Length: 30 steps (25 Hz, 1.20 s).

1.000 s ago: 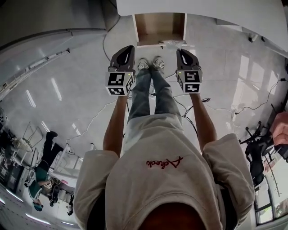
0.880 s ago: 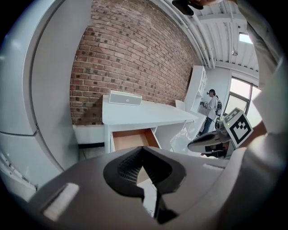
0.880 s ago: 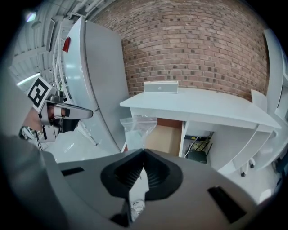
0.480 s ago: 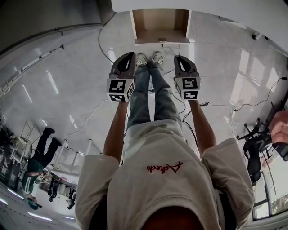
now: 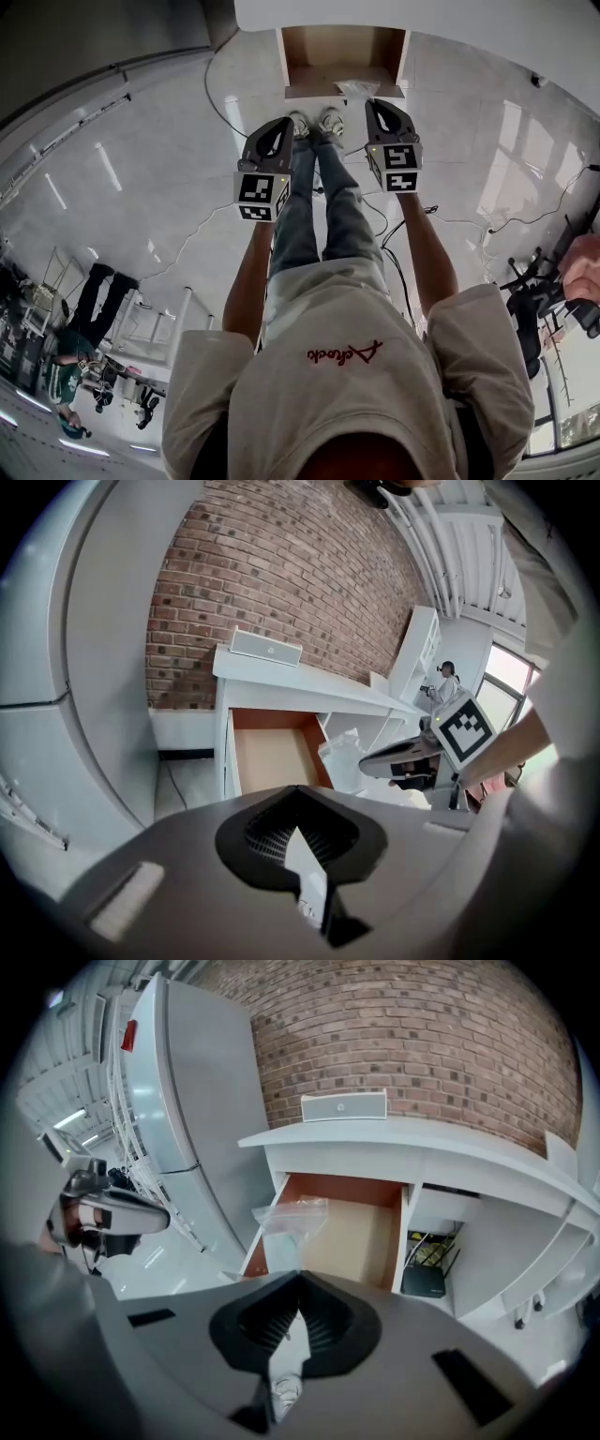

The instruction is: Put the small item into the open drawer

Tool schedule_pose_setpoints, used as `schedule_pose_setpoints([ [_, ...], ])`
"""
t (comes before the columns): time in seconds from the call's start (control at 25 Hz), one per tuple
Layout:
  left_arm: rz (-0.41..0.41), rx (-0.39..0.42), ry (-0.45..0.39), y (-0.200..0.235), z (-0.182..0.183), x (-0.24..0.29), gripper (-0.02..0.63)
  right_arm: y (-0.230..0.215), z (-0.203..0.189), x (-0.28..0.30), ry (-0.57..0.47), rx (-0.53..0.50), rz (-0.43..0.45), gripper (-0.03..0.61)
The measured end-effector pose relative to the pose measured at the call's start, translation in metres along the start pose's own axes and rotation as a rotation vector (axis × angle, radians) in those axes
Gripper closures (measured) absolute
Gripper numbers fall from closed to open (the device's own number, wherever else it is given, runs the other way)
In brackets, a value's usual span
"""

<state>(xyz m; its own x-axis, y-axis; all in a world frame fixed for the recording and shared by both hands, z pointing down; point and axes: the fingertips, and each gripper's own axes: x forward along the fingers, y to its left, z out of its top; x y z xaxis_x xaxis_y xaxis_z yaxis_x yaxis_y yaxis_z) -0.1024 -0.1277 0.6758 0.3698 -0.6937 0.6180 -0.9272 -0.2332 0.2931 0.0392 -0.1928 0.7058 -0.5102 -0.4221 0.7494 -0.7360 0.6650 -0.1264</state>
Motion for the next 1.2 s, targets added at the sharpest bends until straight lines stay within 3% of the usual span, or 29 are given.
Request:
schedule_pose_setpoints([
  [0.28, 0.001, 0.009, 0.020, 0.005, -0.007, 0.009, 0.604, -0.014, 0.021, 0.046, 0.017, -0.045, 0.014, 0.566],
  [0.68, -0.002, -0.029, 0.039, 0.006, -0.019, 0.008, 0.604, -0.024, 0.027, 0.102, 0.097, -0.196, 0.050, 0.566],
  [1.2, -0.010, -0.048, 0.058, 0.004, -0.033, 0.004, 0.604, -0.009, -0.004, 0.163, 0.319, -0.754, 0.153, 0.566],
])
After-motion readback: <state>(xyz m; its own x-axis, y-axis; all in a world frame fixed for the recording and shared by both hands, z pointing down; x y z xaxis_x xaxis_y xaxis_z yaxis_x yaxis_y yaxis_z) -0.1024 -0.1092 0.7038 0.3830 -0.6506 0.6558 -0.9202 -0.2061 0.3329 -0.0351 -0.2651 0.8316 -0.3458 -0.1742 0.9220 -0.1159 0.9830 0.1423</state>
